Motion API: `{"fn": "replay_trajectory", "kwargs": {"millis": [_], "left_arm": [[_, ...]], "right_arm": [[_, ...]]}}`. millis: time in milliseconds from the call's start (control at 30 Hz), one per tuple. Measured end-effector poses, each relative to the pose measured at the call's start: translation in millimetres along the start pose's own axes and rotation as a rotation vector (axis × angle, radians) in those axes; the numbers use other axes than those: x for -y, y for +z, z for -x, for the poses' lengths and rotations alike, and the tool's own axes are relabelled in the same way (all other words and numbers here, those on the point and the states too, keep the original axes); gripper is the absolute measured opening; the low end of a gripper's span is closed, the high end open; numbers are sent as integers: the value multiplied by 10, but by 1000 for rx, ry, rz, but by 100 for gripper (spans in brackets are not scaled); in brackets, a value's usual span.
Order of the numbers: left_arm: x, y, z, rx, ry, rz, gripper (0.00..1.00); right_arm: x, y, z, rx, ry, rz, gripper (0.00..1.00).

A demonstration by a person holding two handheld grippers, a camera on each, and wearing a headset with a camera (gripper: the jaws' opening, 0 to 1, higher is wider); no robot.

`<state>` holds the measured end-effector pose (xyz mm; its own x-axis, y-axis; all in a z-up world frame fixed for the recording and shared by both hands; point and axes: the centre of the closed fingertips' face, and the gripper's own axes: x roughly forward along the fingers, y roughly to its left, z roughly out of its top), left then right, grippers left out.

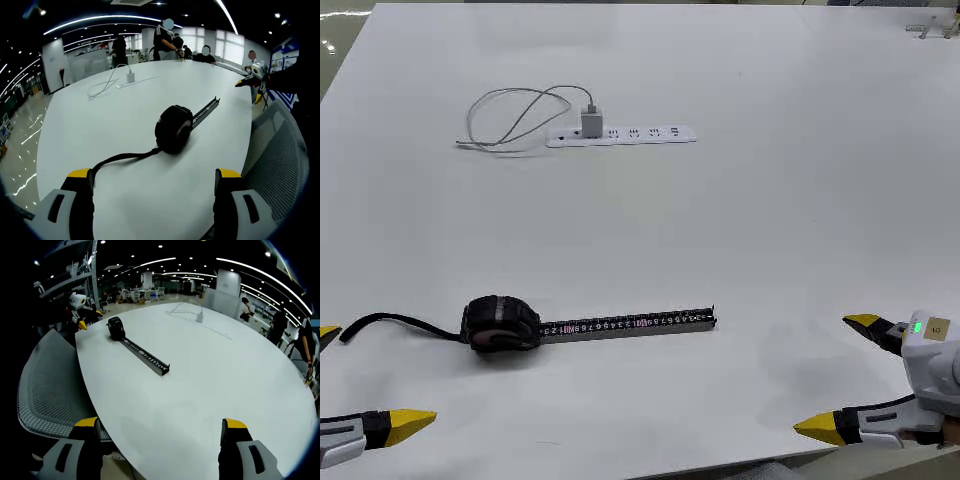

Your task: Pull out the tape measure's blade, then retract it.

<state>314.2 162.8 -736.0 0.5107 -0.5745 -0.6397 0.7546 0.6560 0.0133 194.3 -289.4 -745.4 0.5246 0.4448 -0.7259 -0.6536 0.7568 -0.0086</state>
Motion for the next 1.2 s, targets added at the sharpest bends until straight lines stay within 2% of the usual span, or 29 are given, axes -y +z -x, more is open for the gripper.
{"fn": "replay_trajectory", "kwargs": {"millis": [300,367,500,667,700,733,767,800,867,933,1000,1067,1200], "left_arm": [[4,36,-53,-9,11,16,99],[39,34,-70,-28,3,22,99],[92,115,-84,-9,-2,34,99],[170,213,-118,-7,-11,33,99],[175,248,-127,-8,-4,26,99],[105,261,-130,-14,39,-1,99],[48,253,-129,-45,78,-34,99],[93,252,-136,-60,55,-29,99],[132,361,-148,-26,43,-7,99],[142,422,-156,-22,47,-2,99],[75,486,-166,-12,95,-25,99],[107,558,-193,0,83,18,99],[143,684,-244,23,78,51,99]], "right_arm": [[55,23,-20,1,9,12,99],[72,53,-21,0,12,20,99],[85,107,-34,-3,29,42,99],[60,177,-49,-21,61,74,99],[60,207,-49,-16,72,77,99],[43,248,-33,-9,80,75,99],[50,282,-28,-7,80,81,99],[62,298,-29,-13,76,96,99],[87,332,-34,-22,75,117,99],[113,379,-40,-24,76,132,99],[142,431,-45,-22,77,129,99],[156,534,-60,6,89,90,99],[215,583,-106,-2,90,102,99]]}}
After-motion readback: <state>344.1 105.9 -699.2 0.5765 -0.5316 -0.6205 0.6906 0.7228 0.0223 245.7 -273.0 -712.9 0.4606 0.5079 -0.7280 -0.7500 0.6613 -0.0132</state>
